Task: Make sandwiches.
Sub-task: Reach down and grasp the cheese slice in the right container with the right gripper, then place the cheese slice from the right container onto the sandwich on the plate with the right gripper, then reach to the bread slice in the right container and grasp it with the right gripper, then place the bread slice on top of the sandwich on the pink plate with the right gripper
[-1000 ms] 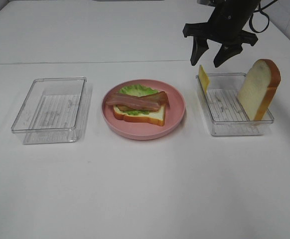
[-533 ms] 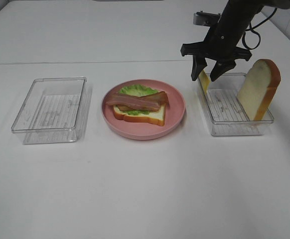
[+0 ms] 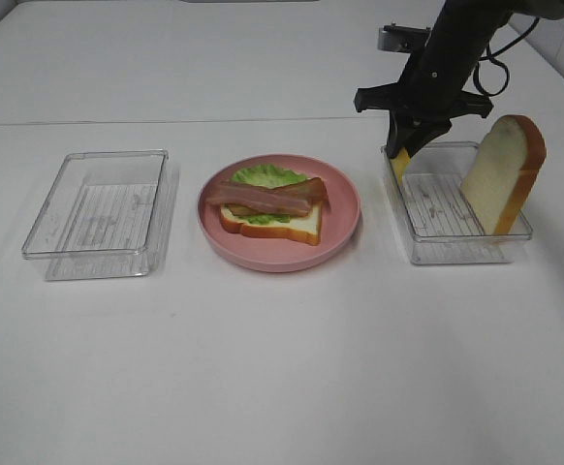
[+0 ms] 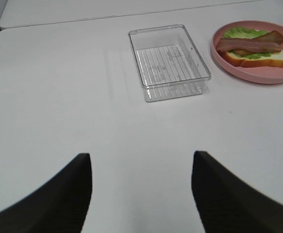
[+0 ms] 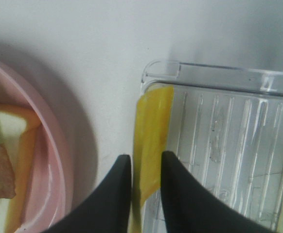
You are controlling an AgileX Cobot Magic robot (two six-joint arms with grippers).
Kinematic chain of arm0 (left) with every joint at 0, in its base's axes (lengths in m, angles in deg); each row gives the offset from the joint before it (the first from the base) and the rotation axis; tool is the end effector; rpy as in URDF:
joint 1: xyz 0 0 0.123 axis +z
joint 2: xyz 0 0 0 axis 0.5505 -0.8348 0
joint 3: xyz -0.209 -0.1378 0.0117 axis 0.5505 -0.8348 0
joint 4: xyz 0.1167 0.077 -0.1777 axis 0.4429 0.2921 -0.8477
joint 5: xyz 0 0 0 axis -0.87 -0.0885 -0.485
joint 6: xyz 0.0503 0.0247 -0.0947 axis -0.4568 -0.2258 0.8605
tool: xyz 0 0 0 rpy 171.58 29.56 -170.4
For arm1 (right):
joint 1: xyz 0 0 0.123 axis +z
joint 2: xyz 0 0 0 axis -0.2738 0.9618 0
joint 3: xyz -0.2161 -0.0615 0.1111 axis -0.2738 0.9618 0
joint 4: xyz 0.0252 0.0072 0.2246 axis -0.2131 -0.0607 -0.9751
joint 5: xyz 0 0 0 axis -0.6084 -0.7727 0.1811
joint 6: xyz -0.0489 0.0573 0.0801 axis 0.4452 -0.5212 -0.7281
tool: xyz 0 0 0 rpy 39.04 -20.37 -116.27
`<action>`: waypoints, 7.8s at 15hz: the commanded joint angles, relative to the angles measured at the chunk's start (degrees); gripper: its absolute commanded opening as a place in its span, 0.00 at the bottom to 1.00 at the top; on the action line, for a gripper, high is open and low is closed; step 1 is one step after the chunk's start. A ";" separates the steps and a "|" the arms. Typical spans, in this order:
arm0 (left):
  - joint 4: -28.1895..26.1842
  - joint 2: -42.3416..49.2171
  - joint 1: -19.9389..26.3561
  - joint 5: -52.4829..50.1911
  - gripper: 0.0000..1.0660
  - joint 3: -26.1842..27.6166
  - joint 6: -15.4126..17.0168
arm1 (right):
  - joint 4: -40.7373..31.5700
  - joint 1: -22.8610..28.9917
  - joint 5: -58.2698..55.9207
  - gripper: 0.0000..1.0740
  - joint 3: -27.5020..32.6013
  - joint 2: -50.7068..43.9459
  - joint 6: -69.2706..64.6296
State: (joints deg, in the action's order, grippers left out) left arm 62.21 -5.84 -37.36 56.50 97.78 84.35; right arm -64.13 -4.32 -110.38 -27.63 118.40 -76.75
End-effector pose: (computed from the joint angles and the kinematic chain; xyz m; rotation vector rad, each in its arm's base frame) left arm 0.0228 -0.0081 0.2569 0.1140 2.0292 -0.0995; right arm 0.4464 0.1074 0.1340 -0.1548 2.8711 0.2660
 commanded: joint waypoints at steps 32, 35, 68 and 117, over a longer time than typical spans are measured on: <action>-0.17 1.15 0.11 -0.57 0.55 -0.11 0.23 | -23.95 10.31 2.06 0.00 -0.06 -0.11 2.86; -0.17 1.15 0.11 -0.57 0.55 -0.11 0.23 | -21.31 9.80 1.60 0.00 -0.06 -0.11 0.80; -0.23 1.15 0.11 -0.57 0.55 -0.11 0.23 | 5.10 -10.54 -13.29 0.79 7.56 -18.05 -0.46; -0.23 1.15 0.11 -0.57 0.55 -0.11 0.23 | -79.70 1.83 17.93 0.00 39.94 -10.54 29.05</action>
State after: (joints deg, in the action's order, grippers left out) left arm 62.21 -5.84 -37.36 56.50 97.78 84.35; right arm -142.97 -2.48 -92.39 12.19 107.80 -47.87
